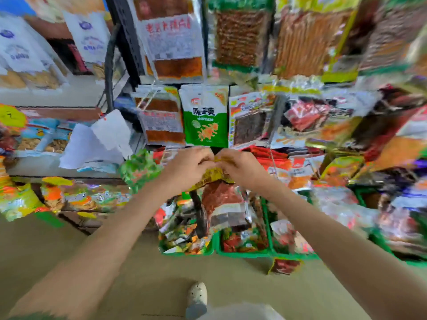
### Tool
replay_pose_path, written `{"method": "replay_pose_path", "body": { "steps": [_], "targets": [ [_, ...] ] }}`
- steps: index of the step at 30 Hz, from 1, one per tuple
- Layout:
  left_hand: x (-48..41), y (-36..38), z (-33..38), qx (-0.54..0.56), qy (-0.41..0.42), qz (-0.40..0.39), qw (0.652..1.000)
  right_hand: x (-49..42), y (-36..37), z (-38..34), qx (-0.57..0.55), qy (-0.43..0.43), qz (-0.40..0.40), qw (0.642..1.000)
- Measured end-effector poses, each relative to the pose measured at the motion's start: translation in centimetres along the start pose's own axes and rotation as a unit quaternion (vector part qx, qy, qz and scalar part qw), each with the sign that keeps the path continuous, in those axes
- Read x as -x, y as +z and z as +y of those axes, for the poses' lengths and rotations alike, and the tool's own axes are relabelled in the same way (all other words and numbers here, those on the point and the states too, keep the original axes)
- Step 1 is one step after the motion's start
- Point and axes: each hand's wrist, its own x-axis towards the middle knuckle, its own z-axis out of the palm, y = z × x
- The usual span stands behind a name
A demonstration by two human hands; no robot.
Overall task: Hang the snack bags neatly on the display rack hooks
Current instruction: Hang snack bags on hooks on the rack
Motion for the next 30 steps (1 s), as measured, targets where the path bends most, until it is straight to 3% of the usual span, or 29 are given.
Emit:
{"method": "replay_pose_path", "body": {
  "steps": [7,12,30],
  "targets": [
    [-6.9,9.1,17.1,-0.013,0.126,-0.004,0.992,12.4,-14.7,7.2,0.088,0.115,0.121,0.982],
    [-12.8,13.1,27.8,-0.016,0.202,0.015,0.979,17.5,-24.6,11.4,0.126,0.149,0.226,0.954],
    [-34.7,24.4,61.5,0.06,0.363,0.054,0.928,28.4,-58.4,26.6,0.204,0.18,0.394,0.878]
  ]
}}
